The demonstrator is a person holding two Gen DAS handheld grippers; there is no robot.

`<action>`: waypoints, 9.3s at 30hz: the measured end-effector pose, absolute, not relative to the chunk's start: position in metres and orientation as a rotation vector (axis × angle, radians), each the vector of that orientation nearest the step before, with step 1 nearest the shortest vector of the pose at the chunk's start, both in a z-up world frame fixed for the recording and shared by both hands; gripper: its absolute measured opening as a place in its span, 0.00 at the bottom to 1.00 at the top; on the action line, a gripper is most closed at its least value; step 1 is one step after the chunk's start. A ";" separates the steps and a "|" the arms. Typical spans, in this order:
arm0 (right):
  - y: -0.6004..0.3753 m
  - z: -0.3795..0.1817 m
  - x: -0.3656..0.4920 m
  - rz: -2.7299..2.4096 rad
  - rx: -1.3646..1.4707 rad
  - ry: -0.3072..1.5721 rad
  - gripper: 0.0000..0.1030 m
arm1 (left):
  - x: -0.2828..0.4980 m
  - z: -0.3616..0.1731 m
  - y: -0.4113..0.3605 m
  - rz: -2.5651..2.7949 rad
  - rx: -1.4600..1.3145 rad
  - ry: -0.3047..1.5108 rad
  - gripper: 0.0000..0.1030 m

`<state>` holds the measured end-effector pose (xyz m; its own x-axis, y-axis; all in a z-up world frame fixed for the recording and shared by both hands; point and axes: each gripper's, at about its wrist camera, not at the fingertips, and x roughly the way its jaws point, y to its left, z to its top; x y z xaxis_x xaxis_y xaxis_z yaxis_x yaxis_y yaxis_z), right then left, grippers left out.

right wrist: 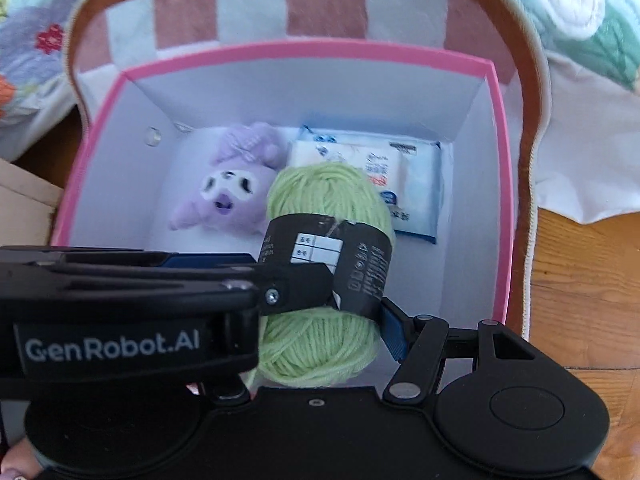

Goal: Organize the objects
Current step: 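Lift the yarn ball with the left gripper and lower into pink box, then open the left gripper and withdraw from the box, then reach the left gripper to the foundation bottle and close, then lift the foundation bottle with the left gripper and lower into pink box, then open the left gripper and withdraw from the box, then reach the left gripper to the white-orange floss pack and close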

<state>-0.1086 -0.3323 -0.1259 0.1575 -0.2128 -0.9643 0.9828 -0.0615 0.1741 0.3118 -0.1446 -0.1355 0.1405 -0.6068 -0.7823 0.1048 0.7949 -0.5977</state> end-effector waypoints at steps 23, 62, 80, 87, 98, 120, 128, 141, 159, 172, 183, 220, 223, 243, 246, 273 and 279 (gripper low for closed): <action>-0.298 -0.115 -0.120 -1.271 0.845 0.848 0.26 | 0.315 -0.150 -0.176 -0.584 -0.515 1.287 0.23; -0.111 -0.011 -0.074 -1.151 0.903 0.449 0.64 | 0.128 -0.004 -0.062 -0.629 -0.089 1.139 0.58; -0.165 -0.157 -0.062 -1.197 1.183 0.522 0.70 | 0.143 -0.117 -0.063 -0.554 -0.233 1.271 0.69; -0.167 -0.174 -0.059 -1.211 1.211 0.577 0.70 | 0.146 -0.138 -0.079 -0.526 -0.252 1.262 0.56; -0.174 -0.180 -0.051 -1.212 1.129 0.560 0.56 | 0.151 -0.162 -0.100 -0.559 -0.282 1.298 0.26; -0.156 -0.181 -0.056 -1.168 1.169 0.654 0.50 | 0.138 -0.198 -0.073 -0.556 -0.589 1.347 0.30; -0.156 -0.181 -0.061 -1.171 1.188 0.635 0.45 | 0.130 -0.205 -0.083 -0.541 -0.612 1.325 0.41; -0.142 -0.159 -0.056 -1.139 1.227 0.599 0.43 | 0.104 -0.156 -0.089 -0.554 -0.407 1.296 0.41; -0.115 -0.041 -0.060 -1.080 1.161 0.381 0.43 | 0.098 -0.020 -0.049 -0.616 -0.400 1.187 0.37; -0.192 0.002 -0.079 -1.099 1.114 0.390 0.42 | 0.189 0.017 -0.065 -0.582 -0.398 1.192 0.37; -0.277 -0.044 -0.122 -1.220 1.167 0.419 0.42 | 0.285 -0.046 -0.111 -0.540 -0.508 1.265 0.38; -0.318 -0.120 -0.106 -1.356 1.018 0.748 0.42 | 0.322 -0.156 -0.146 -0.483 -0.529 1.360 0.33; -0.309 -0.110 -0.115 -1.331 1.039 0.695 0.42 | 0.316 -0.139 -0.142 -0.484 -0.492 1.335 0.34; -0.180 0.045 -0.098 -1.152 0.746 0.627 0.49 | 0.161 0.056 -0.070 -0.555 -0.072 1.117 0.40; -0.156 0.065 -0.091 -1.136 0.694 0.611 0.49 | 0.140 0.067 -0.063 -0.565 -0.053 1.091 0.40; -0.191 -0.108 -0.021 -0.975 0.765 0.647 0.87 | 0.162 -0.108 0.011 -0.435 -0.203 1.165 0.54; -0.214 -0.140 -0.014 -0.985 0.799 0.698 0.87 | 0.176 -0.131 0.000 -0.434 -0.156 1.154 0.53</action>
<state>-0.0138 -0.2137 -0.1405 0.3898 -0.4422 -0.8078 0.9088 0.3264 0.2598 0.1757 0.0002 -0.1308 0.3330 -0.4096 -0.8493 0.2512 0.9067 -0.3388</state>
